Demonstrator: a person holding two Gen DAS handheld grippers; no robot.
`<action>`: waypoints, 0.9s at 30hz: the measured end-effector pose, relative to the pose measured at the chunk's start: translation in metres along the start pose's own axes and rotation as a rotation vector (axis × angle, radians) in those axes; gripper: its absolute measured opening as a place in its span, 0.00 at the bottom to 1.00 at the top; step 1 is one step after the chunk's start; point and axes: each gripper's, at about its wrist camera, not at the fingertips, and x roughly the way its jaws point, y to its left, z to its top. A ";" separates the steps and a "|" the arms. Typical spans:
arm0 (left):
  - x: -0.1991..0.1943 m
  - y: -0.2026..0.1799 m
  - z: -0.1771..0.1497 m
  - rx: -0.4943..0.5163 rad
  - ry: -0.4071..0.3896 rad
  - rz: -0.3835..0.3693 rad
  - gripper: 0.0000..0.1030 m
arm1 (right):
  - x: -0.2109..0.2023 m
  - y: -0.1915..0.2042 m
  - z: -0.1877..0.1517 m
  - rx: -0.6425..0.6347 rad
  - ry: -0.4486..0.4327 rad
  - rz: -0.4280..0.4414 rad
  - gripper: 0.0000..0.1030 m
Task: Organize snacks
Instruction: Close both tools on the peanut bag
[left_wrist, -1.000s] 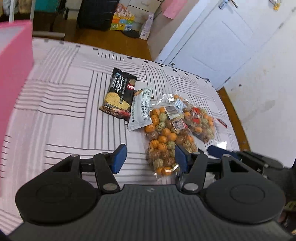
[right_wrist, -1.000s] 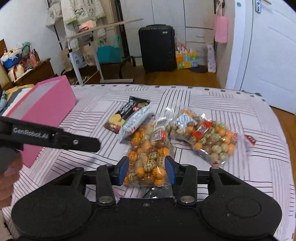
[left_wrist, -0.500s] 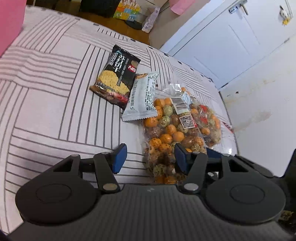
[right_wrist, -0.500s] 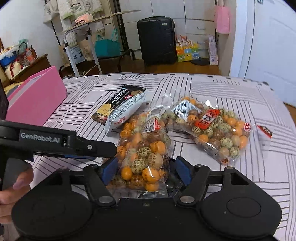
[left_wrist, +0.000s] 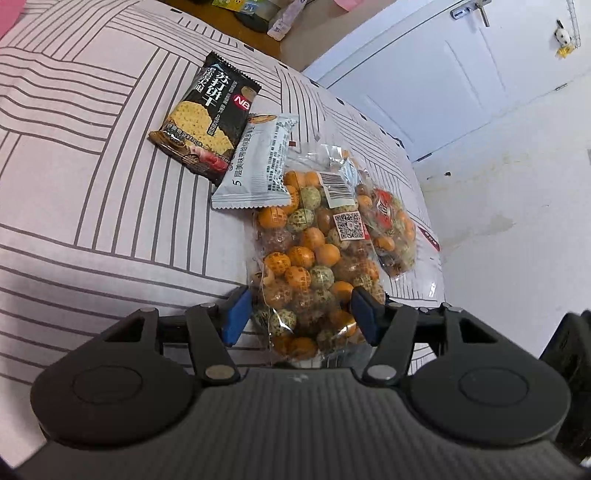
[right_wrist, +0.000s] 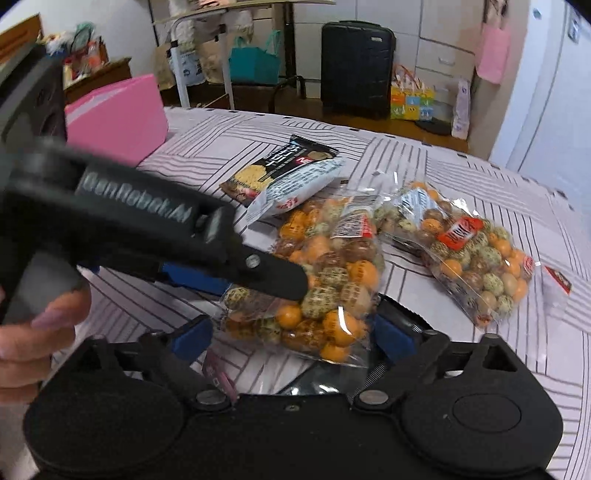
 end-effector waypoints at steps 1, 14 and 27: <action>0.000 0.000 0.000 0.009 0.002 -0.003 0.56 | 0.003 0.006 -0.001 -0.023 -0.005 -0.036 1.00; -0.002 -0.013 -0.003 0.088 0.021 0.023 0.47 | 0.004 0.016 0.008 -0.008 -0.018 -0.129 0.94; -0.028 -0.045 -0.011 0.158 0.055 0.102 0.47 | -0.020 0.022 0.014 0.116 0.017 -0.094 0.93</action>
